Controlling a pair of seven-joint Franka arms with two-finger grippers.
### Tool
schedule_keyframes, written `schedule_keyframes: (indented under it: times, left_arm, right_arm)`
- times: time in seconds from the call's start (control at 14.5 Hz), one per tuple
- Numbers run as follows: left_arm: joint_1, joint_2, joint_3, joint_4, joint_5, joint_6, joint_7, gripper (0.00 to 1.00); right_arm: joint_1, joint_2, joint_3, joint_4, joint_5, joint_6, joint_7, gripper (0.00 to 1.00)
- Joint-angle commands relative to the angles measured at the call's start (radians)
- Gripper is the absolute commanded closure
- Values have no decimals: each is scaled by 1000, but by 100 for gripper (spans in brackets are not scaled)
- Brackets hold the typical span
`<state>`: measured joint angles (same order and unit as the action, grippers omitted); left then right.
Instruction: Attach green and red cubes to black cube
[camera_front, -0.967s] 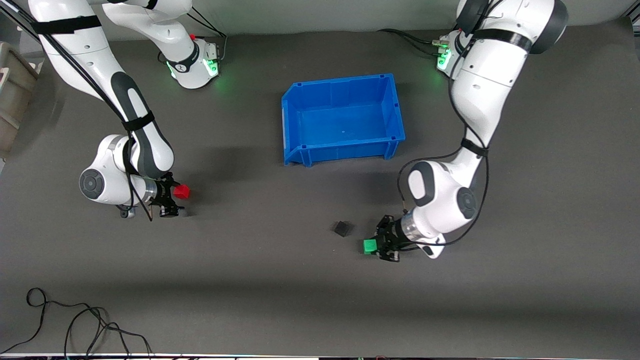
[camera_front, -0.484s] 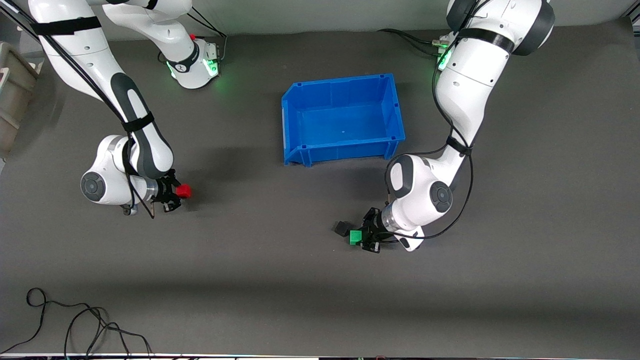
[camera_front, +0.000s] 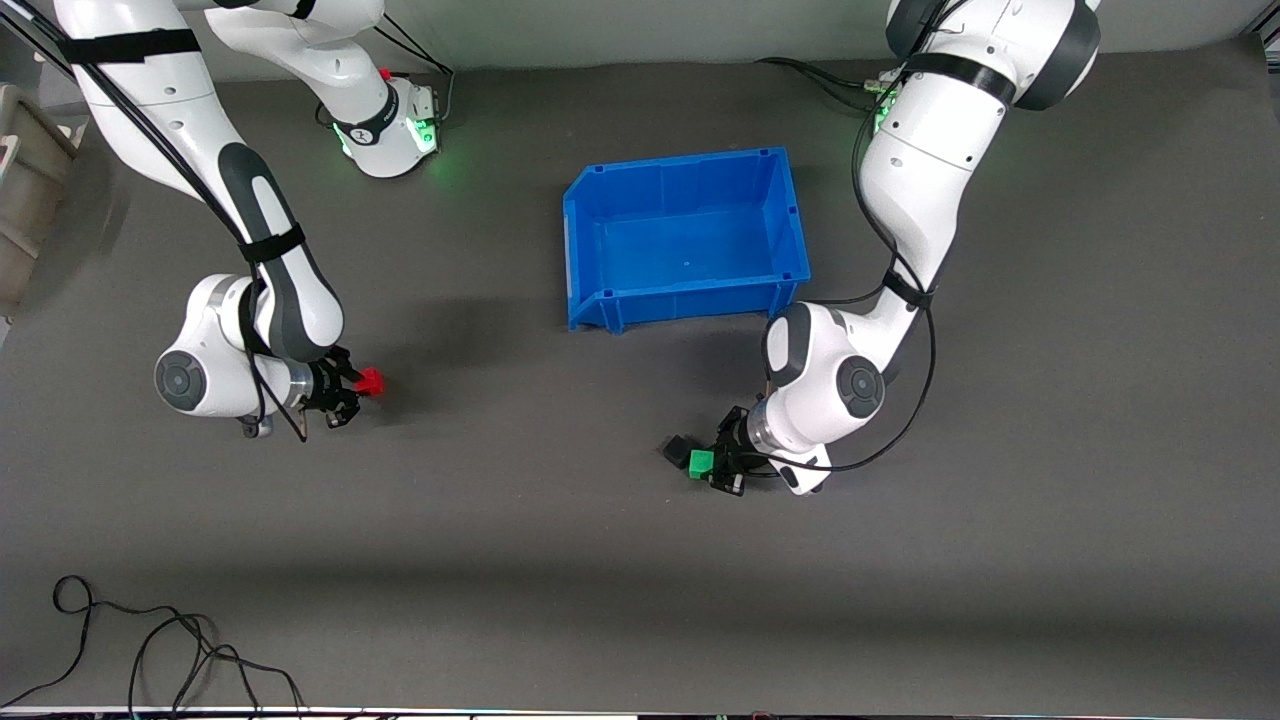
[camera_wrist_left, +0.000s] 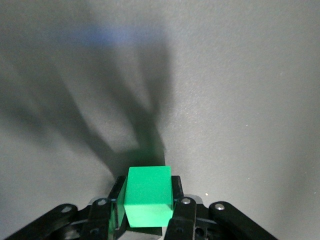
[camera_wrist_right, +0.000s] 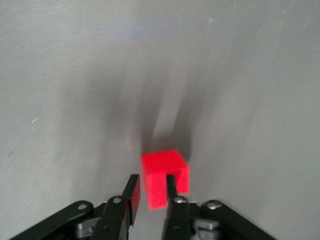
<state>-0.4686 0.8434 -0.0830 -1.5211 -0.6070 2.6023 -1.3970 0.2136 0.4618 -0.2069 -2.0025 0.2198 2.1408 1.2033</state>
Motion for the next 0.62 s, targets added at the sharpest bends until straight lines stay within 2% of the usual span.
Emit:
schedule_keyframes:
  times: [0.0, 0.07, 0.14, 0.21, 0.28, 0.41, 0.55]
  left_arm:
    - [-15, -3, 14, 1, -10, -1, -54, 76]
    - [-15, -1, 14, 2, -8, 4, -126, 76]
    - [-15, -1, 14, 4, -10, 16, -193, 76]
    - [-13, 0, 14, 6, -14, 19, -257, 74]
    - [-13, 0, 14, 7, -11, 30, -328, 74]
    - [-15, 2, 16, 6, 4, 61, -359, 75]
    - [-15, 5, 16, 7, 4, 61, -359, 75]
  right_arm:
    - [59, 14, -9, 71, -37, -75, 53, 75]
    - [75, 21, -9, 70, -52, -75, 53, 75]
    - [75, 35, -9, 70, -95, -76, 55, 68]
    - [76, 47, -9, 67, -153, -82, 56, 32]
    - [69, 58, -9, 64, -215, -88, 56, 12]
    - [67, 78, -9, 51, -275, -87, 56, 11]
    - [67, 84, -8, 45, -264, -79, 59, 13]
